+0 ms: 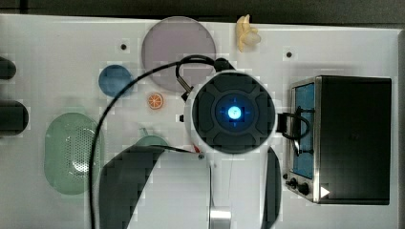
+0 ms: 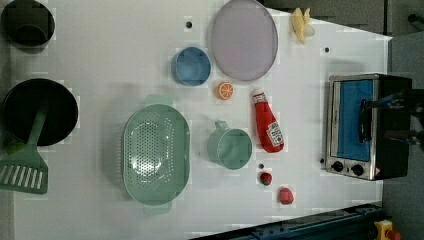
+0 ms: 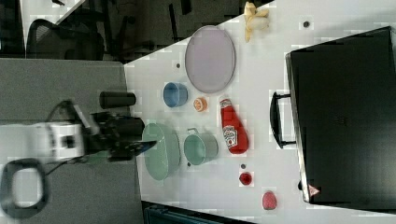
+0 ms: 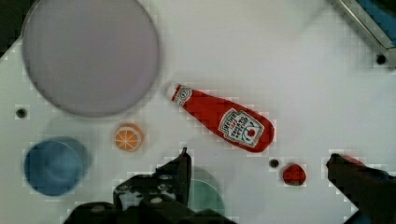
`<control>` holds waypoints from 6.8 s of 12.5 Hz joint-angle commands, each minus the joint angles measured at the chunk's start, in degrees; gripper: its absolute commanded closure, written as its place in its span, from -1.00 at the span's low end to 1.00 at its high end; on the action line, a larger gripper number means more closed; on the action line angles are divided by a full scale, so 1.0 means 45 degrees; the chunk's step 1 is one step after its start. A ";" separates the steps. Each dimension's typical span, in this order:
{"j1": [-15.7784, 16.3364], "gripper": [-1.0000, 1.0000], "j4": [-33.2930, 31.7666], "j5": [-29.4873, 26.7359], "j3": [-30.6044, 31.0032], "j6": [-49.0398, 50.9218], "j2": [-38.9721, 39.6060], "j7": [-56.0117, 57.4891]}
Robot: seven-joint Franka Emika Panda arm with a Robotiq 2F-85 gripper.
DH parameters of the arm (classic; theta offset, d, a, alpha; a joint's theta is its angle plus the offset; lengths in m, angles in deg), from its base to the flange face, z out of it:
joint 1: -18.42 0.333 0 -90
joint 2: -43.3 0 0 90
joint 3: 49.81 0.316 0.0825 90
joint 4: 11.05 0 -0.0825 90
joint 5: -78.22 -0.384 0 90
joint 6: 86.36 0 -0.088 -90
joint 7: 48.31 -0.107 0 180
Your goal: Pick Ketchup from the table and place it in strainer.
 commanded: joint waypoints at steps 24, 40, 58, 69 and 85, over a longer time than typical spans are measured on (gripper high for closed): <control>-0.0074 -1.00 -0.4932 0.1473 0.0475 -1.0579 0.6434 1.1765; 0.0207 -0.25 -0.3022 0.1324 0.1585 -0.4145 0.1622 1.0843; 0.2002 -0.25 -0.1765 0.0472 0.8121 -0.7918 0.6150 -0.1591; 0.1307 -1.00 -0.1836 0.1545 0.7710 -0.8538 0.5132 -0.3345; -0.1427 -1.00 0.1228 -0.0271 0.1212 0.1144 -0.0227 -0.0046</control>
